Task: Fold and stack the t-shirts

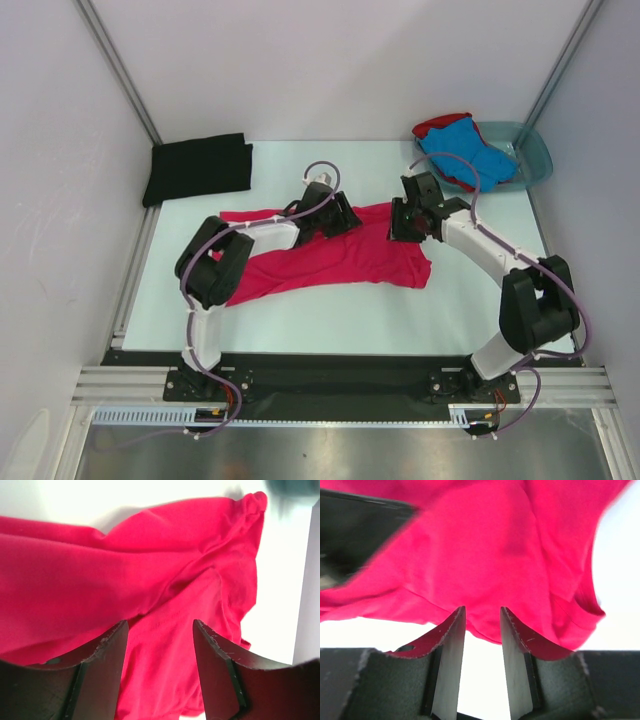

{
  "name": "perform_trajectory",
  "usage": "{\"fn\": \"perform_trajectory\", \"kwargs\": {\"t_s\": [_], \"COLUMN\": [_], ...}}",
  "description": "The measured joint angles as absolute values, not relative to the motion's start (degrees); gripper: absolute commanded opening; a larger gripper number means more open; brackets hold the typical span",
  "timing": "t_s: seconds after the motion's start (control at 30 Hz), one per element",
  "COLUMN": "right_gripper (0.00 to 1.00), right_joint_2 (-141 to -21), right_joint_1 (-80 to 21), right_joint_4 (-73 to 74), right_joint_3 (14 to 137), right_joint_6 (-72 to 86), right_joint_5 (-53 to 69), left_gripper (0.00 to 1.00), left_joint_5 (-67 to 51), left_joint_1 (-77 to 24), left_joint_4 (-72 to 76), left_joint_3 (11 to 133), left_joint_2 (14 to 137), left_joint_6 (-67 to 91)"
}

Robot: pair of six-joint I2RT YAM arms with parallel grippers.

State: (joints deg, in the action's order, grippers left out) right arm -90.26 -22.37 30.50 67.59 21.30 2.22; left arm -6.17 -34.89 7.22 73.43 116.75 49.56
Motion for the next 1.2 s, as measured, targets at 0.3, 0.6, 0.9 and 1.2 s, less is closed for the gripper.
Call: {"fn": "perform_trajectory", "kwargs": {"t_s": [0.3, 0.6, 0.9, 1.2], "right_gripper": [0.4, 0.4, 0.4, 0.39], "right_joint_2": [-91.3, -91.6, -92.5, -98.8], "right_joint_1": [-20.6, -22.3, -24.8, -24.8], "right_joint_4": [29.9, 26.7, 24.9, 23.7], "right_joint_3": [61.4, 59.6, 60.0, 64.5], "right_joint_6": [23.2, 24.8, 24.8, 24.4], "right_joint_5": [0.5, 4.1, 5.0, 4.7], "left_gripper": [0.61, 0.63, 0.96, 1.0], "left_joint_5": [-5.3, 5.4, 21.3, 29.5], "left_joint_1": [-34.9, -34.9, -34.8, -31.9], "left_joint_4": [3.8, -5.0, -14.0, -17.3], "left_joint_3": [69.3, 66.7, 48.0, 43.8], "left_joint_2": [105.2, 96.7, 76.0, 70.5], "left_joint_6": [42.0, 33.9, 36.5, 36.5]}}
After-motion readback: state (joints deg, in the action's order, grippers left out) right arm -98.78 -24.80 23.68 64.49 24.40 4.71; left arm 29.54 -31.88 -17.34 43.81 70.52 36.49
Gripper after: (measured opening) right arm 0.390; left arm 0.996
